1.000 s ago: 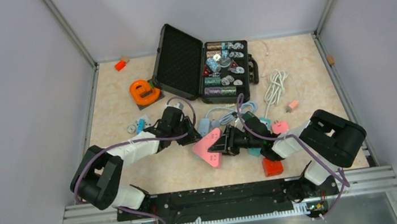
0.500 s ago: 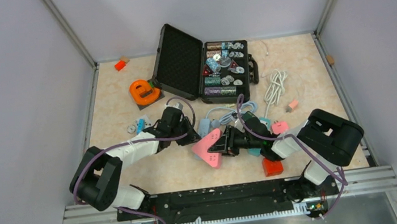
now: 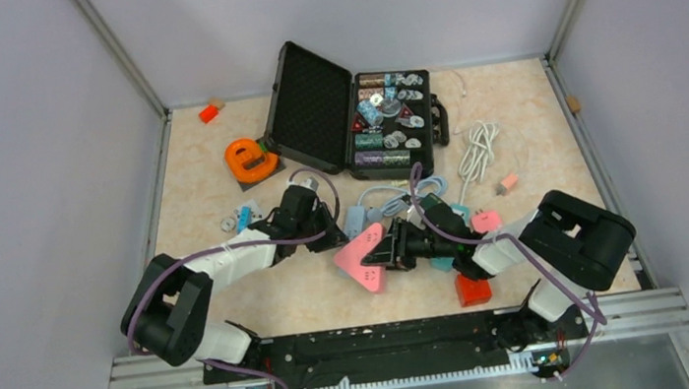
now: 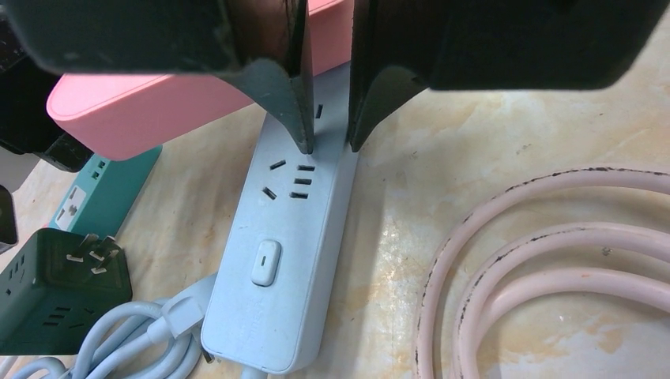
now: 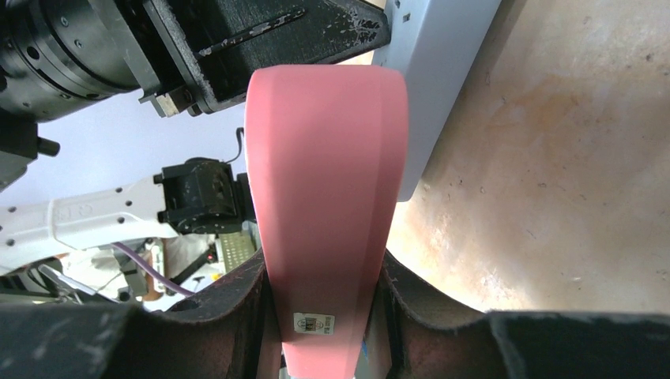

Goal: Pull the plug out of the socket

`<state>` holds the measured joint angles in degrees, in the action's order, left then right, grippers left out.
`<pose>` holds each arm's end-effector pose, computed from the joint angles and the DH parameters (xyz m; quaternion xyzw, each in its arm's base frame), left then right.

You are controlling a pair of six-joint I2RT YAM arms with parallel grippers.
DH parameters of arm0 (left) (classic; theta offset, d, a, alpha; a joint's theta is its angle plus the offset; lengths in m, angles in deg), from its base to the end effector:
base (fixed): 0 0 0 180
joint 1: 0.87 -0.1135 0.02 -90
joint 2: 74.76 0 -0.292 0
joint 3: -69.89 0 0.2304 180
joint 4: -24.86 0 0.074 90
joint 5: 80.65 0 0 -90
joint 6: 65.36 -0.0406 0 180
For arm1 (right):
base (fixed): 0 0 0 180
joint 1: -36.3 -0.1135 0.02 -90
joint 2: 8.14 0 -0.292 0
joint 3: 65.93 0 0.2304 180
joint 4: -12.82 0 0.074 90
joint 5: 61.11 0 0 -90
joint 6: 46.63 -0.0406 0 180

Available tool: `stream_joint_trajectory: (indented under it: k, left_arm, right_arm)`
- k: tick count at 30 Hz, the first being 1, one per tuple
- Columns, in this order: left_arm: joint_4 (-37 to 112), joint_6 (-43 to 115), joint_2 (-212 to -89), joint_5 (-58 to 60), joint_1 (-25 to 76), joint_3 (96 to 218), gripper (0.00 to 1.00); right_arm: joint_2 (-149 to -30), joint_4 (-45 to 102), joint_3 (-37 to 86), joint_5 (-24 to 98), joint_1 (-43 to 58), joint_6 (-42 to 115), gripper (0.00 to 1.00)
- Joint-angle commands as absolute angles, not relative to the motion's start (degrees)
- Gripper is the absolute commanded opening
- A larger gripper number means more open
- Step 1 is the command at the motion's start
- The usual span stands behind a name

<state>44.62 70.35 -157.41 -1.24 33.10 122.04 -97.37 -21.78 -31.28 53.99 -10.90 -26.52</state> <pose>0.2065 -0.1481 0.1986 -0.0646 0.9348 -0.2835 0.2043 0.1597 0.1979 0.1799 0.0350 0.8084 0.5706 0.1404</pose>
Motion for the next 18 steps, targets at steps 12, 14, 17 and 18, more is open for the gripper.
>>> stream_joint_trajectory:
  k: [12,14,17,18]
  left_arm:
    - [54.0,67.8,-162.4,-0.7,34.7,119.1,0.20]
    - [54.2,67.6,-162.5,-0.7,34.8,119.2,0.20]
    - [54.8,67.3,-162.5,-0.4,34.8,119.2,0.20]
    - [54.9,67.2,-162.5,-0.4,34.7,119.0,0.20]
  right_arm:
    - [-94.5,-40.6,-28.3,59.7,-11.8,-23.7,0.00]
    - [-92.1,-36.7,-27.6,60.9,-11.9,-18.6,0.00]
    - [-89.7,-34.0,-26.6,62.8,-12.1,-14.9,0.00]
    - [-89.1,-33.3,-26.6,62.4,-12.1,-14.7,0.00]
